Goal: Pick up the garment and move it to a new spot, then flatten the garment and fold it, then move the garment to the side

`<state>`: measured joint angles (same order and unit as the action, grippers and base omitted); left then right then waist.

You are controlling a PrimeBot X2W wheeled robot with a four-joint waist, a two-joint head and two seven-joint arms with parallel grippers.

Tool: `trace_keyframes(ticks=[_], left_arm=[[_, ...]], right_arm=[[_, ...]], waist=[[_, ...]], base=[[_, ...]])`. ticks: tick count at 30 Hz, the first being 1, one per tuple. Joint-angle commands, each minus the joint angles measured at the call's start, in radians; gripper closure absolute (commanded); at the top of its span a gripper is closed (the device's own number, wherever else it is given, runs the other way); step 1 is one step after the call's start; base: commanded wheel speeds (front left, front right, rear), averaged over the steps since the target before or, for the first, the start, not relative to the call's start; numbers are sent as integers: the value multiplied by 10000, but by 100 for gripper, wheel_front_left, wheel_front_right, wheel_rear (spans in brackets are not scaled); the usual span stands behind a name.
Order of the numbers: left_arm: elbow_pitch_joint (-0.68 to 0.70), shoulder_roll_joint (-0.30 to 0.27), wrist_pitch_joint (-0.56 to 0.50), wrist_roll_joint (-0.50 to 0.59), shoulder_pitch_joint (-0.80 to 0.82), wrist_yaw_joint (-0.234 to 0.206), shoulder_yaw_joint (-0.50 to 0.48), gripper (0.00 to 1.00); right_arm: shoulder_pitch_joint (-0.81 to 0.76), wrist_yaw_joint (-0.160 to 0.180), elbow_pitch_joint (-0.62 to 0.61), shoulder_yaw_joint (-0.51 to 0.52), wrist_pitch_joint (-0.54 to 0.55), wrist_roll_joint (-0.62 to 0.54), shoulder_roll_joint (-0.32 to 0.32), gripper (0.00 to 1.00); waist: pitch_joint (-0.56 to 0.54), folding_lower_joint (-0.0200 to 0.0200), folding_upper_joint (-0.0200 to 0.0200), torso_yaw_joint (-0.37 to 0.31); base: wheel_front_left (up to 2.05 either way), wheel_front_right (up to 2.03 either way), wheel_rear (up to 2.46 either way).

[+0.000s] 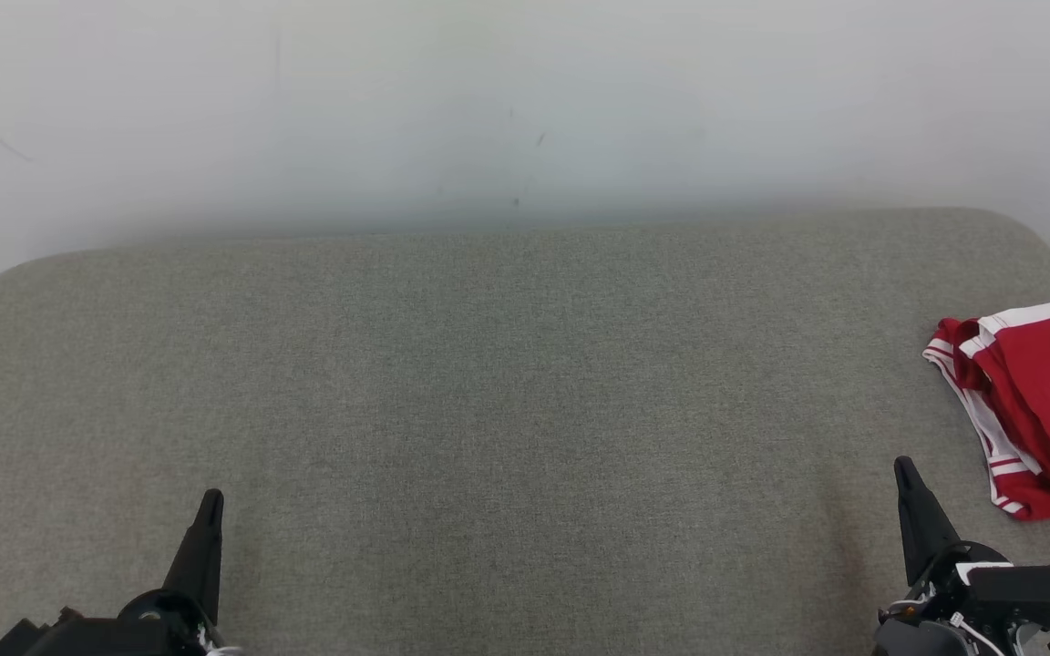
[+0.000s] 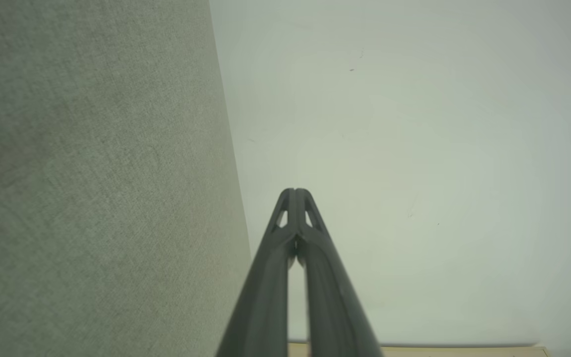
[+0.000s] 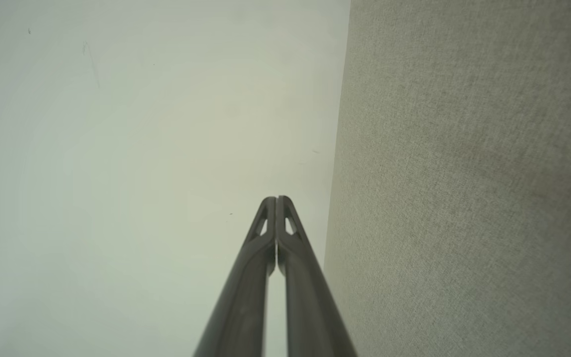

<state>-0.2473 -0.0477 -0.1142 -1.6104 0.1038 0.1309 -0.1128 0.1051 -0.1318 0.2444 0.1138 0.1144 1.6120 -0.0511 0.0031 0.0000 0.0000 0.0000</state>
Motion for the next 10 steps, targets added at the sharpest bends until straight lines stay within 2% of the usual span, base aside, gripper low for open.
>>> trace_keyframes(ticks=[1,10], left_arm=[[35,-49,-31,-49,116,12,-26,100],[36,-49,-31,-49,116,12,-26,100]], right_arm=[[73,21,-18,23,26,19,18,100],[73,21,-18,23,25,19,19,100]], waist=[[0,0,0,0],[0,0,0,0]], base=[[0,0,0],[0,0,0]])
